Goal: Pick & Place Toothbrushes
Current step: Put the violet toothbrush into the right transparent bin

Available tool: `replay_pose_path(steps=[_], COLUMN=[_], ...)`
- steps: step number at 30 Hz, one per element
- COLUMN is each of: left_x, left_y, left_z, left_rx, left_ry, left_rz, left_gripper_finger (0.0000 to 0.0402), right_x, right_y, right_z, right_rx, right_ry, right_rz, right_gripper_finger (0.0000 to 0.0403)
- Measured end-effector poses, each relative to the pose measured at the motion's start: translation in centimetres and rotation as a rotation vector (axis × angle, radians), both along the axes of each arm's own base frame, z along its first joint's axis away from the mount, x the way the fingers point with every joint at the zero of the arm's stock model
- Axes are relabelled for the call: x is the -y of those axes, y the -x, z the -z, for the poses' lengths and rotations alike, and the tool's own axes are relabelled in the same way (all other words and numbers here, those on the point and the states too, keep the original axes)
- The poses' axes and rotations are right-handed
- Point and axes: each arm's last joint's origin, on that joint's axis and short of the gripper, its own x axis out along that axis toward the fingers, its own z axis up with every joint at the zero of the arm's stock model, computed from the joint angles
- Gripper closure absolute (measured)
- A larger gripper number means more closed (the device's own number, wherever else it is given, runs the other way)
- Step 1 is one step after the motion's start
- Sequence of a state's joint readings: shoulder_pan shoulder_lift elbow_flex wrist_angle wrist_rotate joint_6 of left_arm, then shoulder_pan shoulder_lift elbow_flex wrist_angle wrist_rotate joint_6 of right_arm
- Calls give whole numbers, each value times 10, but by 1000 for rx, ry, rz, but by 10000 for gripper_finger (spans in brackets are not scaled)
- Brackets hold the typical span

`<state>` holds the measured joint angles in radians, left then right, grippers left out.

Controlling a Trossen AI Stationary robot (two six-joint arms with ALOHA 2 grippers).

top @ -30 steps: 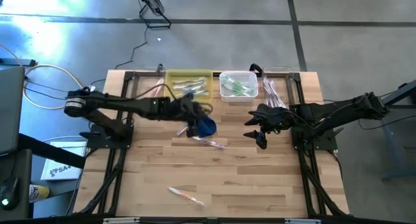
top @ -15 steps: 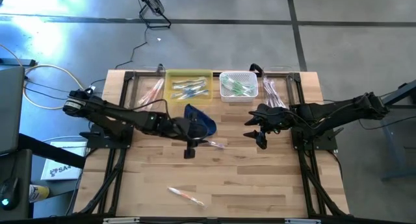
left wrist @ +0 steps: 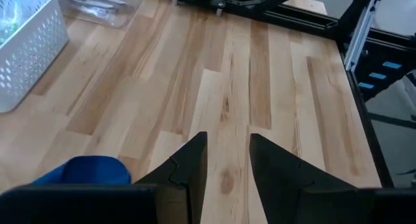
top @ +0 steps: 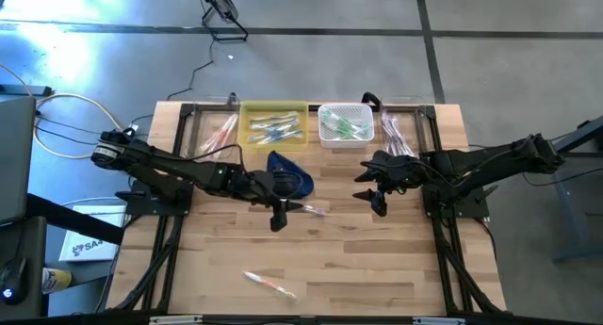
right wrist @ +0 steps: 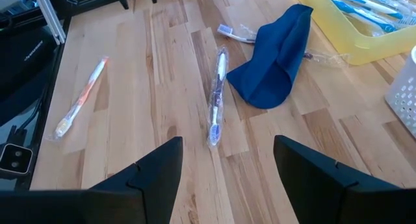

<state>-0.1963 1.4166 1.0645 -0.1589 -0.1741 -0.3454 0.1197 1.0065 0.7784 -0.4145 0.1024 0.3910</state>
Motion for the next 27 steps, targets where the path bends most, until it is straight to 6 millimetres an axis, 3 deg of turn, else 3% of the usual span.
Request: replay_pose_path(steps=[10,14,18,27], left_x=[-1,4,19,59], left_y=[0,-4,-6,7], left_z=[0,-7,-12,4], left_rx=[7,85,173,66], left_ry=[-13,-79,-113,-220], left_rz=[-19,152,301,463], left_gripper_finger=[288,288,288,288], right_x=[0,0,0,0], right_y=[-2,-2,-2,-2], right_z=[-3,-3,-3,-3], right_rx=[32,41,41,37], right_ry=[-8,-48,-68,-69], right_rz=[6,31,45,46], right_gripper_finger=[169,169,169,169])
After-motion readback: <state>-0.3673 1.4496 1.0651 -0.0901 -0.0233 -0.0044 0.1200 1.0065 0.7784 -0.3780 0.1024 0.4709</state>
